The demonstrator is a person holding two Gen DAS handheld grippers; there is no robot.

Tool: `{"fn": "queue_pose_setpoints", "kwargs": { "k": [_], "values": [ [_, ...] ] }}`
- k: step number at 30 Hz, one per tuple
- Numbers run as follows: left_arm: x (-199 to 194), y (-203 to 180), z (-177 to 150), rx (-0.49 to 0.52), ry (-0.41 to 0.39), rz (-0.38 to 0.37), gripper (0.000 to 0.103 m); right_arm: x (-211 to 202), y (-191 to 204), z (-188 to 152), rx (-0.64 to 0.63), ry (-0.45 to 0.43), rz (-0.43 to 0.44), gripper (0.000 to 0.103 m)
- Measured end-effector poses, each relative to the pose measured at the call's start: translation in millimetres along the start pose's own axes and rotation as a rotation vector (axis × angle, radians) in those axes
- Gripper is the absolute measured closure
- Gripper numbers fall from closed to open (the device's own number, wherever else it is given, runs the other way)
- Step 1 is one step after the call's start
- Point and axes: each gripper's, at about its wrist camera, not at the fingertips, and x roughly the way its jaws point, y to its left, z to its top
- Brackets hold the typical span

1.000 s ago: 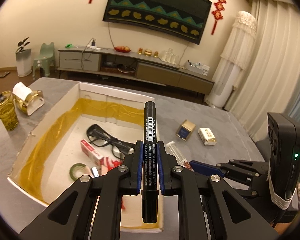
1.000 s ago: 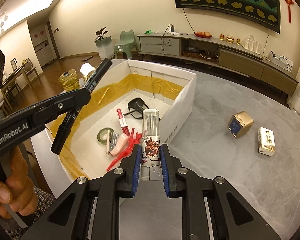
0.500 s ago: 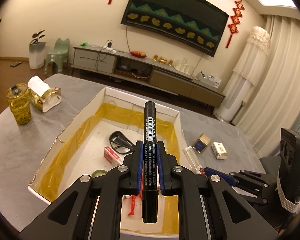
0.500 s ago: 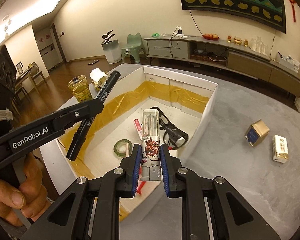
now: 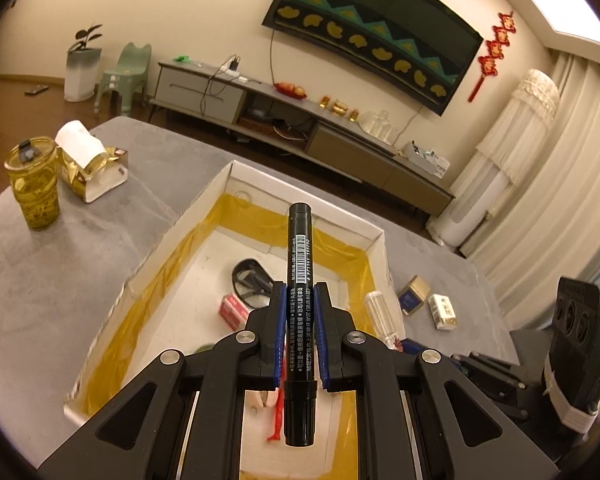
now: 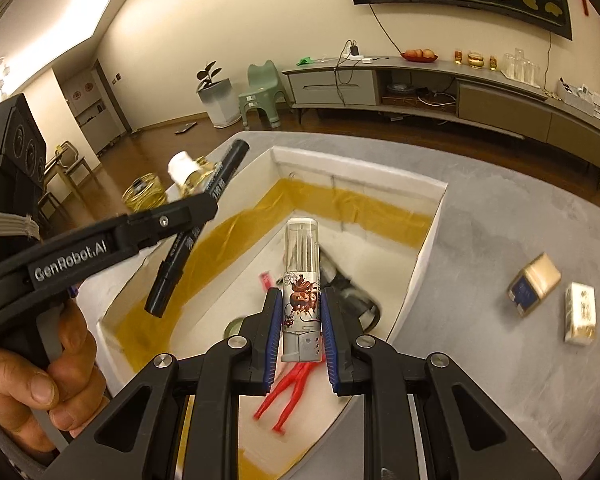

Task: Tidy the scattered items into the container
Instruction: 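Lower both grippers into the box and open them to release marker and tube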

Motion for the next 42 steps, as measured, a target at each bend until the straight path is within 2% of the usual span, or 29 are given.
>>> {"fn": "queue_pose_setpoints", "kwargs": {
  "k": [9,19,23,25,26,32,34,36,39,42],
  "values": [
    [49.6,-5.8,45.3,0.041,0.061,0.003,0.089,42.6,-21.6,39.8,-0.036,0.063,-0.062,0.082],
    [120.2,15.6,69.2,0.07,0.179,0.126,0.089,88.5,-28.0,60.8,-0.134,0.155,-0.091,0.082],
    [139.9,22.0,70.2,0.088,0.238,0.151,0.089,100.6,-33.6,59.5,-0.14,0.177,-0.068,0.082],
    [147.6,25.4,69.8,0.093,0.261,0.162,0.089,102.3,-37.1,59.0,-0.131,0.18,-0.059,0.078],
    [151.4,26.4,69.7,0.097,0.272,0.168,0.089,102.5,-39.1,59.2,-0.123,0.181,-0.059,0.071],
    [172.9,15.2,63.6,0.195,0.279,0.258,0.089,76.4,-43.6,66.7,-0.099,0.129,-0.038,0.07],
    [179.1,13.4,60.0,0.225,0.269,0.301,0.073,63.2,-42.4,69.6,-0.086,0.104,-0.019,0.068],
    [182.1,9.3,56.2,0.232,0.284,0.304,0.068,51.2,-38.6,71.7,-0.073,0.083,0.006,0.063],
    [175.5,2.1,56.4,0.236,0.27,0.314,0.067,28.1,-25.9,72.7,-0.072,0.053,0.054,0.062],
    [158.2,-0.8,61.6,0.226,0.221,0.327,0.067,-2.7,-14.2,75.0,-0.082,0.018,0.116,0.062]
  ]
}}
